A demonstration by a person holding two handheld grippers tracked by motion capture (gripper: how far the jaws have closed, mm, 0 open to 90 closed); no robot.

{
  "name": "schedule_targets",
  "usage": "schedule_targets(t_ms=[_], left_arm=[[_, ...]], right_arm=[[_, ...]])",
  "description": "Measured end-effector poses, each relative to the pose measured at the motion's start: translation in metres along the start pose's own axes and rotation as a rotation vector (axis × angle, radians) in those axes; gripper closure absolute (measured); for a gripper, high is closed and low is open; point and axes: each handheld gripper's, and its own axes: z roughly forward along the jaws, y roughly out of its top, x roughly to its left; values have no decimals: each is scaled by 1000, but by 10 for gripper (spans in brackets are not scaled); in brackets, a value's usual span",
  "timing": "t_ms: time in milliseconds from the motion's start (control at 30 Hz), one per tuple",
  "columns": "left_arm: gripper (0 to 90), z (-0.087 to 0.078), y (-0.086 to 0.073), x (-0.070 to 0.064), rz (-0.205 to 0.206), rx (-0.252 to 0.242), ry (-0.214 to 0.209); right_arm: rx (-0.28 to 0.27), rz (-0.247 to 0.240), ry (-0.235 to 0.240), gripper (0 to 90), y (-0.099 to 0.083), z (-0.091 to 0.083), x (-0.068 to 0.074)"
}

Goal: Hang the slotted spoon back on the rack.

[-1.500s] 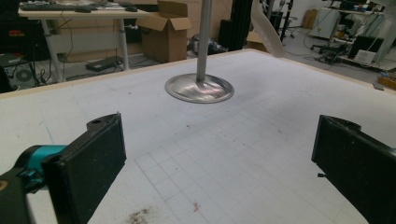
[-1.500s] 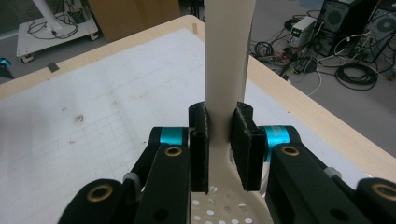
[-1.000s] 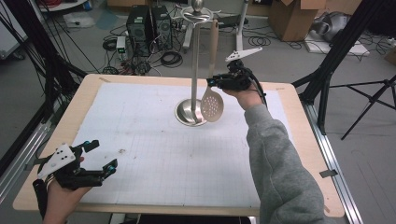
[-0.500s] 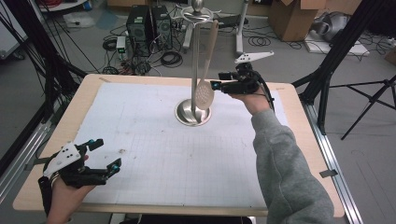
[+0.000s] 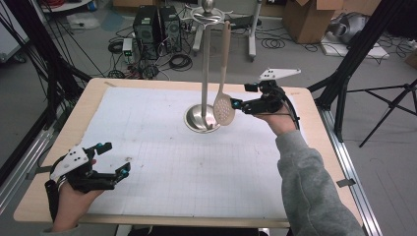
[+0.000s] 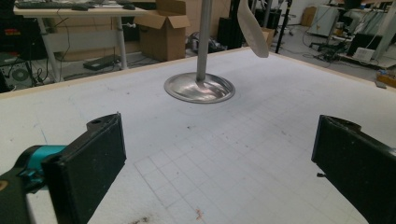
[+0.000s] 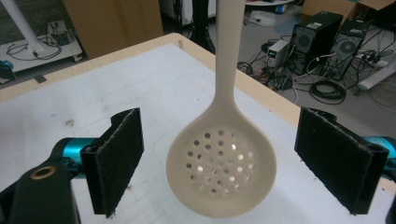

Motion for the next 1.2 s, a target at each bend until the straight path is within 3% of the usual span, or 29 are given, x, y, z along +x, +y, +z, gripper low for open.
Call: schedule_targets(t_ms=[267, 633, 1200], left_arm=[[33, 3, 1, 3, -6, -3, 1], [33, 10, 0, 4, -5, 7, -6], [33, 19, 0, 4, -4, 14, -17]], right_arm=[[7, -18, -13, 146, -22, -13, 4], [-33, -45, -29, 146, -49, -37, 17], [-115, 19, -52, 144, -99, -76, 26]])
